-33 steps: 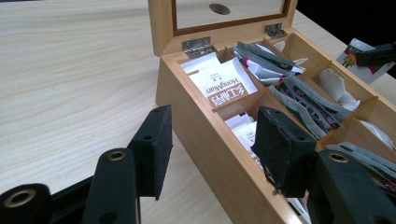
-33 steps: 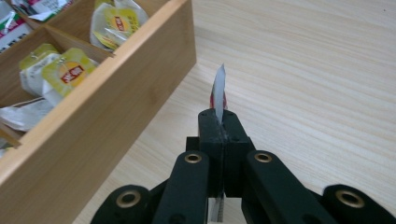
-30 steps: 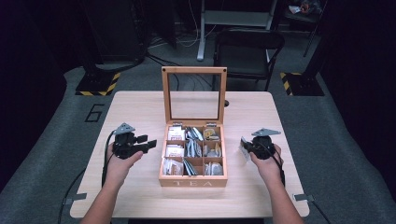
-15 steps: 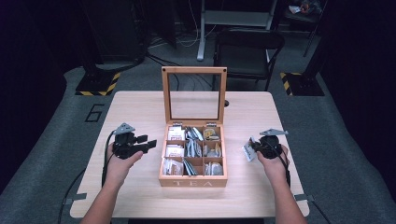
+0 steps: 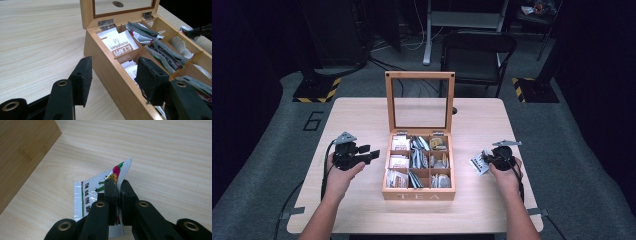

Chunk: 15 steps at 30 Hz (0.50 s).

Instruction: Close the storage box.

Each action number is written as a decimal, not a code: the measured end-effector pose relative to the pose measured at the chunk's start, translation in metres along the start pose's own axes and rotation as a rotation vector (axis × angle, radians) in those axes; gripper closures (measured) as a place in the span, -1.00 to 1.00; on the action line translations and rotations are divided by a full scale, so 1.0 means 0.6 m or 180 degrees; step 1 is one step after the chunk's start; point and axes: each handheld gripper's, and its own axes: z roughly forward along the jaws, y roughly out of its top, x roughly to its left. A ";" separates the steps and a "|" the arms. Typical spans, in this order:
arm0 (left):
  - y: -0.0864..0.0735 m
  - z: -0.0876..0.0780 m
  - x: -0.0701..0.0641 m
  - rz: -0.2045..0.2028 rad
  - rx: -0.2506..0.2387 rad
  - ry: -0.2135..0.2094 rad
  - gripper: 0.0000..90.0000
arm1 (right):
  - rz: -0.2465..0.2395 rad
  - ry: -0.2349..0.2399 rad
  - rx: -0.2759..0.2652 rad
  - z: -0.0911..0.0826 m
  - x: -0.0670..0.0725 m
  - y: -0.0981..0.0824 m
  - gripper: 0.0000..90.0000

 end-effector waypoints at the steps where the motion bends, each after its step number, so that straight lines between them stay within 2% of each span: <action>1: 0.000 0.000 0.000 0.0005 -0.0006 0.0004 0.03 | 0.0018 -0.0003 0.0003 0.000 0.000 -0.001 0.88; 5: 0.000 0.000 0.000 -0.0020 0.0003 0.0004 0.03 | 0.0066 0.0038 -0.0041 0.001 -0.007 -0.003 0.82; 6: -0.001 0.000 0.000 -0.0033 -0.0001 0.0004 0.03 | 0.0120 0.0043 -0.0026 0.000 -0.006 -0.003 0.80; 7: 0.000 0.000 0.001 -0.0013 0.0003 0.0006 0.03 | 0.0091 0.0034 -0.0040 0.001 -0.009 -0.004 0.78; 15: -0.001 0.001 0.002 -0.0016 -0.0003 0.0005 0.02 | 0.0189 0.0028 -0.0032 0.003 -0.021 -0.008 0.60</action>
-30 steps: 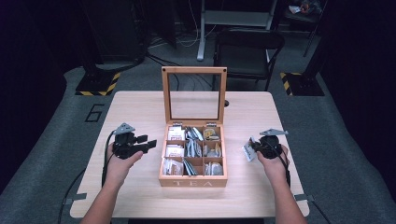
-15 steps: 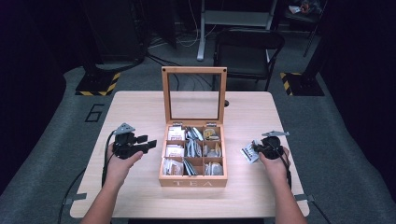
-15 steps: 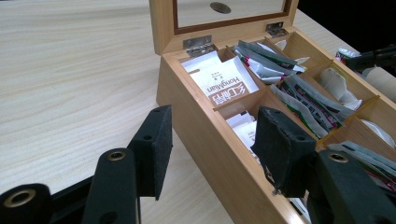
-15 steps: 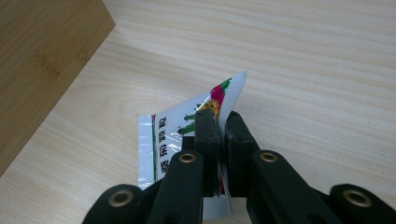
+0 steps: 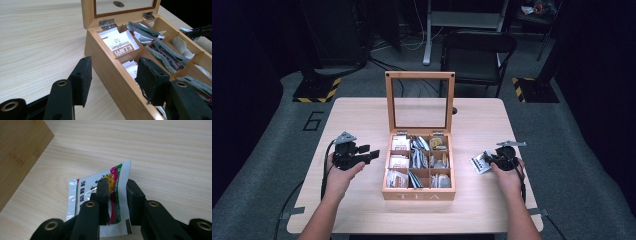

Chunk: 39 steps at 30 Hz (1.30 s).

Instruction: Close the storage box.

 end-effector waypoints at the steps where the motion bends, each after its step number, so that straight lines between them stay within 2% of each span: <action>1: 0.000 0.000 0.000 0.0000 0.0000 0.0000 0.01 | 0.0041 -0.0010 0.0004 -0.001 0.000 0.000 0.54; 3: -0.001 0.001 -0.001 -0.0009 -0.0026 0.0020 0.01 | 0.0075 -0.0050 -0.0017 -0.002 0.000 0.000 0.44; 8: 0.000 0.000 0.000 -0.0018 -0.0009 0.0013 -0.01 | 0.0008 -0.0080 0.0022 -0.001 -0.006 -0.002 0.24; 12: 0.000 0.000 0.002 -0.0040 -0.0015 0.0028 -0.04 | 0.0018 -0.0129 0.0018 -0.003 -0.007 0.000 0.09; 18: 0.001 0.003 0.004 -0.0096 -0.0029 0.0071 -0.11 | 0.0054 -0.0164 -0.0050 -0.013 0.000 0.004 -0.10; 25: 0.005 0.011 0.005 -0.0123 -0.0040 0.0027 -0.20 | 0.0046 -0.0130 -0.0084 -0.029 0.011 0.013 -0.42; 28: 0.007 0.012 0.008 -0.0172 -0.0079 0.0032 -0.24 | 0.0054 -0.0037 -0.0211 -0.037 0.019 0.020 -0.55; 32: 0.009 0.009 0.010 -0.0192 -0.0129 0.0025 -0.25 | 0.0083 0.0042 -0.0321 -0.047 0.027 0.026 -0.60; 33: 0.009 0.010 0.010 -0.0188 -0.0134 0.0036 -0.25 | 0.0044 0.0044 -0.0332 -0.048 0.027 0.027 -0.60; 35: 0.008 0.010 0.010 -0.0176 -0.0095 0.0042 -0.25 | -0.0010 -0.0014 -0.0339 -0.053 0.032 0.029 -0.58; 39: 0.009 0.008 0.006 -0.0149 -0.0095 0.0070 -0.22 | -0.0145 -0.0150 -0.0440 -0.066 0.043 0.037 -0.38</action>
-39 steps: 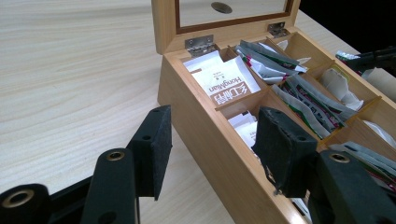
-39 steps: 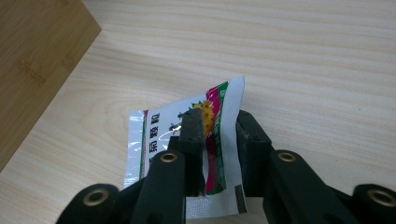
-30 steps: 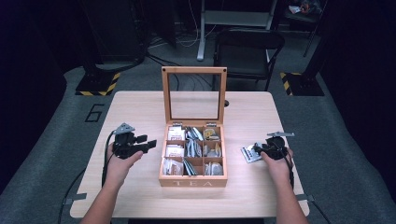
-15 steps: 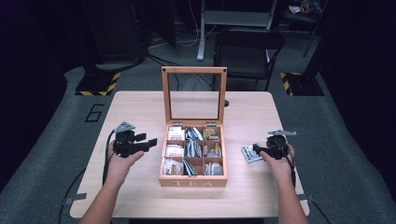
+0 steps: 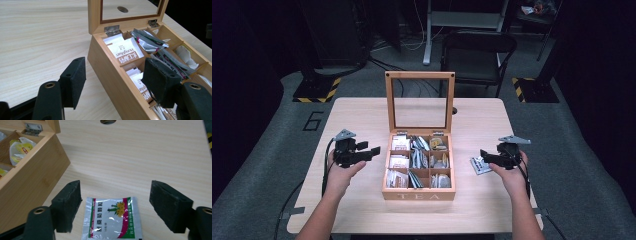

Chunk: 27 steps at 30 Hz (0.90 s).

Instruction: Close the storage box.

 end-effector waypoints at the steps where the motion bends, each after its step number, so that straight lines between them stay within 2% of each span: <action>1: 0.000 -0.002 0.000 -0.0001 0.0012 -0.0006 -0.21 | -0.0050 -0.0013 -0.0028 -0.005 0.003 0.004 -0.31; 4: 0.001 -0.005 -0.001 -0.0011 0.0017 0.0012 -0.20 | -0.0116 0.0024 -0.0090 -0.016 0.011 0.010 -0.13; 7: 0.003 -0.010 -0.002 0.0009 -0.0006 0.0017 -0.17 | -0.0188 0.0201 -0.0053 -0.023 0.021 0.017 0.09; 11: 0.003 -0.013 -0.003 0.0019 -0.0024 0.0027 -0.13 | -0.0393 0.0218 -0.0032 -0.028 0.037 0.030 0.08; 12: 0.002 -0.014 -0.002 0.0022 -0.0044 0.0042 -0.13 | -0.0393 0.0218 -0.0032 -0.028 0.037 0.030 0.08; 13: 0.002 -0.015 0.000 0.0023 -0.0041 0.0039 -0.12 | -0.0443 0.0272 -0.0108 -0.035 0.046 0.040 0.06; 18: 0.003 -0.017 0.005 0.0000 -0.0059 0.0048 -0.07 | -0.0551 0.0396 -0.0151 -0.042 0.063 0.072 0.05; 20: 0.003 -0.017 0.006 -0.0006 -0.0035 0.0044 -0.07 | -0.0567 0.0439 -0.0128 -0.041 0.068 0.085 0.07; 22: 0.003 -0.017 0.006 -0.0015 -0.0034 0.0047 -0.06 | -0.0516 0.0487 -0.0082 -0.039 0.074 0.098 0.07; 25: 0.004 -0.018 0.006 -0.0009 -0.0049 0.0050 -0.05 | -0.0586 0.0519 -0.0025 -0.032 0.084 0.120 0.08; 27: 0.004 -0.018 0.005 -0.0008 -0.0041 0.0049 -0.05 | -0.0578 0.0593 0.0019 -0.027 0.089 0.130 0.13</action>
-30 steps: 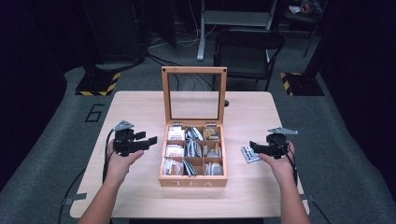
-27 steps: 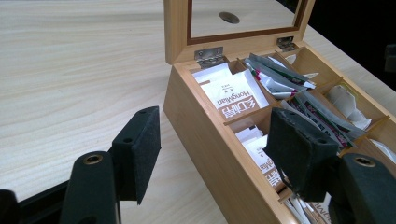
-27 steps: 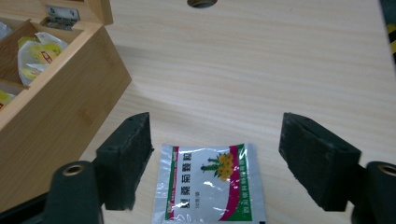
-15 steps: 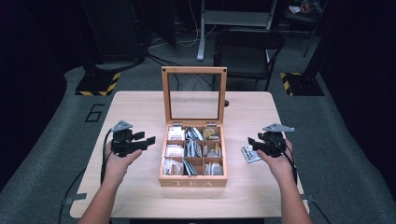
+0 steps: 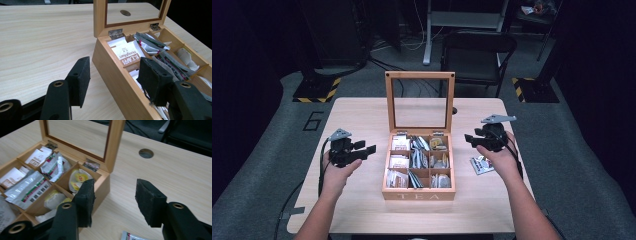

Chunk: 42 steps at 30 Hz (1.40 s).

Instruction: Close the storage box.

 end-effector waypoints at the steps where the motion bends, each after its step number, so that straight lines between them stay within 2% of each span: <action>1: 0.000 0.001 -0.001 -0.0004 -0.0007 0.0005 -0.05 | -0.0029 0.0022 -0.0003 0.004 0.001 0.006 0.13; 2: 0.000 0.001 -0.001 0.0006 -0.0003 0.0003 -0.05 | -0.0046 0.0078 -0.0025 0.008 0.003 0.012 0.13; 4: 0.001 0.002 -0.002 0.0011 -0.0008 -0.0003 -0.04 | -0.0044 0.0094 0.0008 0.016 0.006 0.022 0.14; 7: 0.003 0.002 -0.005 0.0033 -0.0003 -0.0025 -0.03 | -0.0151 0.0034 0.0050 0.026 0.011 0.036 0.15; 13: 0.001 0.006 -0.006 0.0027 0.0015 -0.0033 -0.02 | -0.0198 0.0012 -0.0062 0.049 0.009 0.068 0.15; 16: 0.001 0.009 -0.005 0.0024 0.0046 -0.0058 -0.02 | -0.0121 0.0046 -0.0014 0.070 0.005 0.077 0.17; 21: -0.001 0.018 -0.009 0.0055 0.0091 -0.0077 -0.02 | -0.0077 0.0005 0.0041 0.104 0.000 0.080 0.16; 23: -0.003 0.021 -0.012 0.0093 0.0118 -0.0084 0.00 | -0.0139 0.0007 0.0045 0.115 -0.002 0.082 0.12; 25: -0.005 0.022 -0.013 0.0129 0.0141 -0.0069 0.01 | -0.0086 -0.0001 0.0043 0.128 -0.005 0.080 0.09; 27: -0.006 0.022 -0.016 0.0098 0.0142 -0.0068 0.01 | -0.0099 -0.0033 0.0043 0.138 -0.008 0.077 0.08; 28: -0.006 0.022 -0.017 0.0132 0.0138 -0.0055 0.01 | -0.0058 -0.0028 0.0035 0.144 -0.010 0.075 0.08; 31: -0.006 0.021 -0.016 0.0151 0.0139 -0.0029 0.01 | -0.0001 0.0016 0.0016 0.154 -0.015 0.072 0.08; 33: -0.007 0.021 -0.016 0.0107 0.0137 -0.0018 0.01 | -0.0013 0.0029 0.0038 0.162 -0.017 0.071 0.09; 38: -0.010 0.018 -0.013 0.0152 0.0152 -0.0006 0.04 | -0.0035 0.0057 0.0024 0.177 -0.015 0.071 0.10; 42: -0.011 0.017 -0.013 0.0112 0.0150 0.0000 0.04 | -0.0036 0.0049 0.0005 0.187 -0.015 0.073 0.10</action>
